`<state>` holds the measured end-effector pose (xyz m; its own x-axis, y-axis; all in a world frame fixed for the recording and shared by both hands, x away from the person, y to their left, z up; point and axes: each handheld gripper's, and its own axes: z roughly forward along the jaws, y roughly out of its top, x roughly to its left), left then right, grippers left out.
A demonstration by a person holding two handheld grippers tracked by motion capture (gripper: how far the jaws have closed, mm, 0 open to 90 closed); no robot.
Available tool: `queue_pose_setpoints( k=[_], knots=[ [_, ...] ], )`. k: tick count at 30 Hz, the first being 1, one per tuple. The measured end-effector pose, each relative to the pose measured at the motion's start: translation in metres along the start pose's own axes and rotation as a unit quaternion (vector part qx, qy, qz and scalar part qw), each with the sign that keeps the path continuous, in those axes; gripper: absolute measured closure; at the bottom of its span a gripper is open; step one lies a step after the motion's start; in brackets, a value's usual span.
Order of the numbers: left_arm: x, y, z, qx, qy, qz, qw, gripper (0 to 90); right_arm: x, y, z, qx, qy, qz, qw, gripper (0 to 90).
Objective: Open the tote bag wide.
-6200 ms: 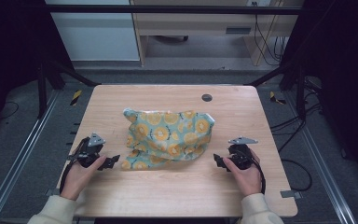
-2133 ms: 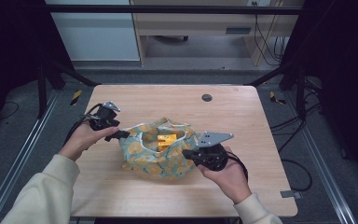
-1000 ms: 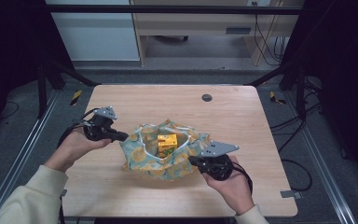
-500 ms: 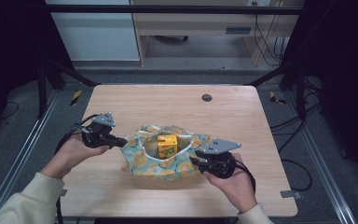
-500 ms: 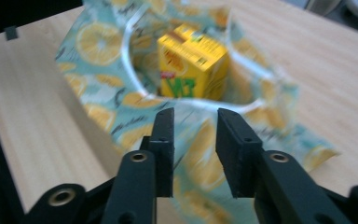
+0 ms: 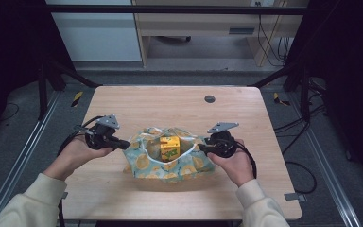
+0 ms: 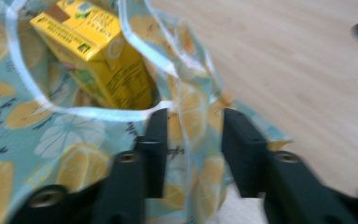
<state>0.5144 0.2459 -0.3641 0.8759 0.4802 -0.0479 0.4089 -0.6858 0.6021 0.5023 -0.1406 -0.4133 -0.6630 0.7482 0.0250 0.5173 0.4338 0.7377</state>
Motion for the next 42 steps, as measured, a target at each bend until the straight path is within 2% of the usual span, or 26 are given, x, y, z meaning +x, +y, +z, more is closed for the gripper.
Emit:
queue_pose_setpoints(
  k=[1, 4, 10, 12, 16, 19, 20, 23, 28, 35, 42],
  knots=[
    [0.000, 0.000, 0.000, -0.001, 0.000, 0.000, 1.0000, 90.0, -0.001, 0.000, 0.001, 0.004, 0.012, 0.001, 0.9999, 76.0],
    [-0.001, 0.000, -0.004, -0.007, -0.001, 0.001, 1.0000, 90.0, 0.000, 0.001, -0.003, -0.007, 0.021, -0.003, 0.9998, 90.0],
    [-0.008, -0.005, -0.015, -0.023, -0.002, 0.006, 0.9997, 90.0, 0.009, 0.005, -0.029, -0.048, 0.022, -0.014, 0.9985, 90.0],
    [-0.012, -0.009, -0.019, -0.033, -0.002, 0.006, 0.9994, 90.0, 0.016, 0.004, -0.044, -0.066, 0.028, -0.022, 0.9972, 90.0],
    [-0.023, -0.018, -0.022, -0.035, 0.002, 0.021, 0.9992, 90.0, 0.029, -0.005, -0.066, -0.091, 0.039, -0.032, 0.9946, 90.0],
    [-0.031, -0.027, -0.018, -0.042, -0.001, 0.023, 0.9988, 90.0, 0.039, -0.017, -0.075, -0.093, 0.051, -0.045, 0.9934, 90.0],
    [-0.033, -0.030, -0.017, -0.037, -0.002, 0.029, 0.9989, 90.0, 0.040, -0.020, -0.076, -0.090, 0.053, -0.047, 0.9934, 90.0],
    [-0.040, -0.039, -0.011, -0.028, -0.007, 0.038, 0.9988, 90.0, 0.047, -0.033, -0.076, -0.082, 0.062, -0.052, 0.9934, 90.0],
    [-0.048, -0.048, -0.001, -0.007, -0.005, 0.056, 0.9984, 90.0, 0.053, -0.049, -0.066, -0.061, 0.071, -0.054, 0.9941, 90.0],
    [-0.046, -0.059, 0.013, 0.008, -0.004, 0.047, 0.9989, 90.0, 0.052, -0.067, -0.048, -0.034, 0.080, -0.042, 0.9953, 90.0],
    [-0.043, -0.066, 0.030, 0.030, 0.001, 0.042, 0.9987, 89.9, 0.050, -0.075, -0.032, -0.005, 0.084, -0.044, 0.9955, 90.0]
  ],
)
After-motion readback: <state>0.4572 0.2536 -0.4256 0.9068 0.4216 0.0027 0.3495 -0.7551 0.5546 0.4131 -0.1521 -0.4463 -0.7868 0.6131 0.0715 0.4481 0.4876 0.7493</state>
